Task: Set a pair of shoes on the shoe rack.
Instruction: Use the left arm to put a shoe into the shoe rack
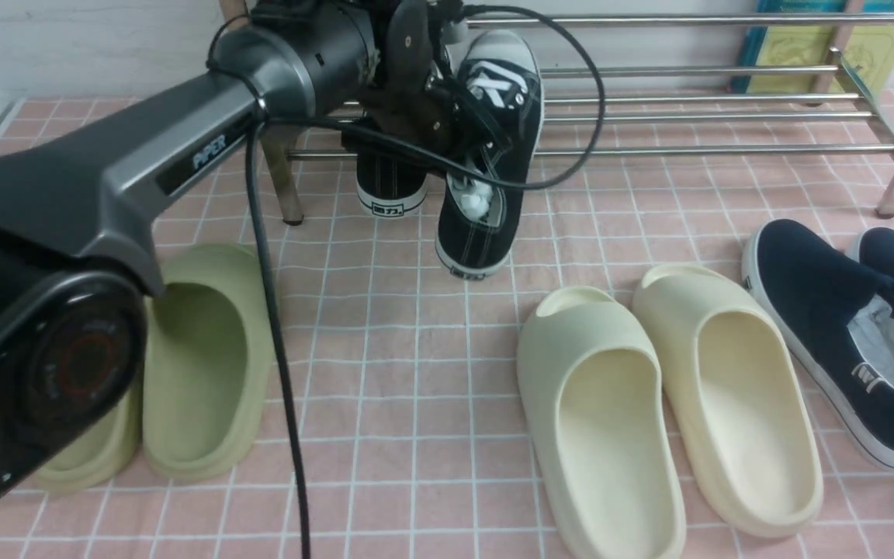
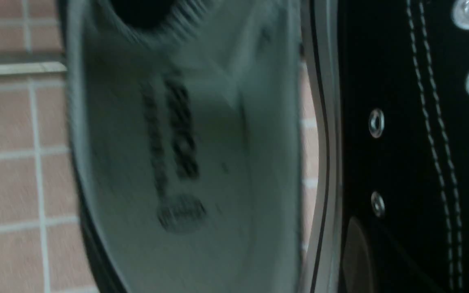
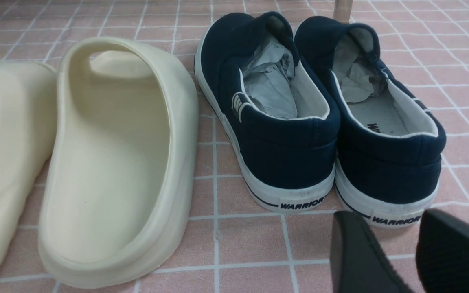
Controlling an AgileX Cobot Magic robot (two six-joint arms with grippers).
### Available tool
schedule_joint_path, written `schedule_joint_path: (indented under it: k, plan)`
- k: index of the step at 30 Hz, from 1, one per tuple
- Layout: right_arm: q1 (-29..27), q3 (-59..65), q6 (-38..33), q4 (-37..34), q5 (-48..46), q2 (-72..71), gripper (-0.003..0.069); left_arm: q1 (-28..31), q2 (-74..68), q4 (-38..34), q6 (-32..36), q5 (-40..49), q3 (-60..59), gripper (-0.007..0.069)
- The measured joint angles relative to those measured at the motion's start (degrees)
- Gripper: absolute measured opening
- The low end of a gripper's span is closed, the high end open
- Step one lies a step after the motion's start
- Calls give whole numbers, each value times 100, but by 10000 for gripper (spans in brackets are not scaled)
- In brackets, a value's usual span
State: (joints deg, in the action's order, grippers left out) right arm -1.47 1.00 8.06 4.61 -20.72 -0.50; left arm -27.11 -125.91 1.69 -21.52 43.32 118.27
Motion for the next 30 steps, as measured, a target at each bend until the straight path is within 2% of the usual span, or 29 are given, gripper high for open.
schedule_joint_path:
  k: [9, 20, 24, 30]
  plan:
    - [0, 0, 0, 0, 0, 0, 240, 127, -741, -6, -30, -11, 1404, 33]
    - [0, 0, 0, -5, 0, 0, 240, 127, -949, 21, 436, -163, 1633, 64]
    - [0, 0, 0, -5, 0, 0, 240, 127, -949, 31, 562, -320, 1639, 118]
    - [0, 0, 0, 1, 0, 0, 240, 138, -943, 42, 574, -382, 1671, 256]
